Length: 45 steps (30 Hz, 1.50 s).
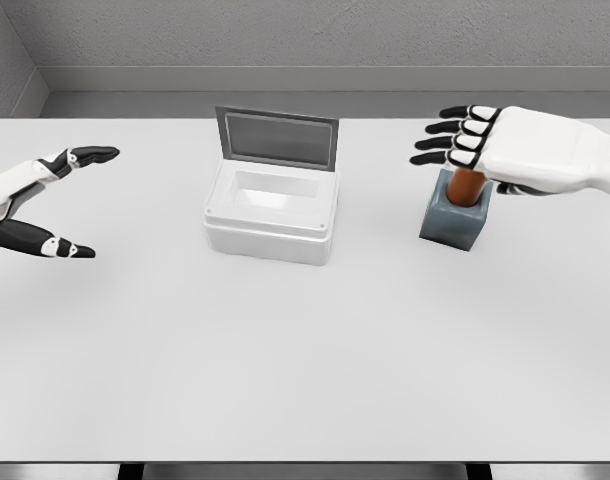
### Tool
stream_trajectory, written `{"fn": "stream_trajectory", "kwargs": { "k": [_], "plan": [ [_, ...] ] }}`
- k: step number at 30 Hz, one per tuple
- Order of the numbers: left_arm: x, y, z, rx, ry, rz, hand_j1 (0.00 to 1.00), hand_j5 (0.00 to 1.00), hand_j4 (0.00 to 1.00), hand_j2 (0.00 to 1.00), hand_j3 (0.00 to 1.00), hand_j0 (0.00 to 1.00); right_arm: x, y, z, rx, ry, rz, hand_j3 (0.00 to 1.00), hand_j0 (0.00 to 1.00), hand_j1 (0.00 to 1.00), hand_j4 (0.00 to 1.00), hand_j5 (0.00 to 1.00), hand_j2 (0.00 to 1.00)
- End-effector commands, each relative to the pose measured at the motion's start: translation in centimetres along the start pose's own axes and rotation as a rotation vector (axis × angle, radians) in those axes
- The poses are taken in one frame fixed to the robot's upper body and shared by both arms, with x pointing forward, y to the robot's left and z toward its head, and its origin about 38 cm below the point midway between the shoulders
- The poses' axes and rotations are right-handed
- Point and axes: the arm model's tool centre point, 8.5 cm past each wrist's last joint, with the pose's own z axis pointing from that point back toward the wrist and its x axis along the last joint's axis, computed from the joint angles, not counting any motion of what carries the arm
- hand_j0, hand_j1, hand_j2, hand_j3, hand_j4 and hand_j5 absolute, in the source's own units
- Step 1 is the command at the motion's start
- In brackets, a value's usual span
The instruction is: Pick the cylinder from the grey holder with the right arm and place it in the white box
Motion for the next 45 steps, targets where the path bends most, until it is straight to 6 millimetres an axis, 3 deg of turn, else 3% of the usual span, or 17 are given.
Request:
{"fn": "stream_trajectory", "kwargs": {
  "k": [1,7,9,13,20,26,33,45],
  "plan": [
    [0.0,0.0,0.1,0.009,-0.003,0.014,1.0,1.0,1.0,1.0,1.0,1.0,-0.2,0.2,0.1,0.003,0.006,-0.009,1.0,1.0,1.0,1.0,1.0,1.0],
    [-0.9,-1.7,0.2,0.005,0.005,0.056,1.0,1.0,1.0,1.0,1.0,1.0,-0.1,0.2,-0.1,-0.006,0.0,-0.016,1.0,1.0,1.0,1.0,1.0,1.0],
    [-1.0,-1.9,0.1,0.005,0.002,0.058,1.0,1.0,1.0,1.0,1.0,1.0,-1.3,-0.1,0.0,0.053,0.03,0.027,1.0,1.0,1.0,1.0,1.0,1.0],
    [-1.0,-2.1,0.1,0.002,0.003,0.059,1.0,1.0,1.0,1.0,1.0,1.0,-4.5,2.3,-1.6,0.265,0.092,-0.028,1.0,1.0,1.0,1.0,1.0,1.0],
    [-1.0,-2.1,0.0,0.003,0.0,0.06,1.0,1.0,1.0,1.0,1.0,1.0,-4.7,2.4,-1.6,0.362,0.094,-0.011,1.0,1.0,1.0,1.0,1.0,1.0],
    [-0.9,-2.0,0.0,0.008,-0.003,0.061,1.0,1.0,1.0,1.0,1.0,1.0,-4.8,0.0,-3.3,0.322,0.075,0.035,1.0,1.0,1.0,1.0,1.0,1.0],
    [-0.9,-1.9,0.0,0.01,-0.005,0.06,1.0,1.0,1.0,1.0,1.0,1.0,-5.6,2.2,-3.9,0.427,0.099,0.047,1.0,1.0,1.0,1.0,1.0,1.0],
    [-1.4,-0.1,-4.3,0.082,0.04,0.216,1.0,1.0,1.0,1.0,1.0,1.0,-5.3,2.6,-5.9,0.448,0.082,0.087,1.0,1.0,1.0,1.0,1.0,1.0]
  ]
}}
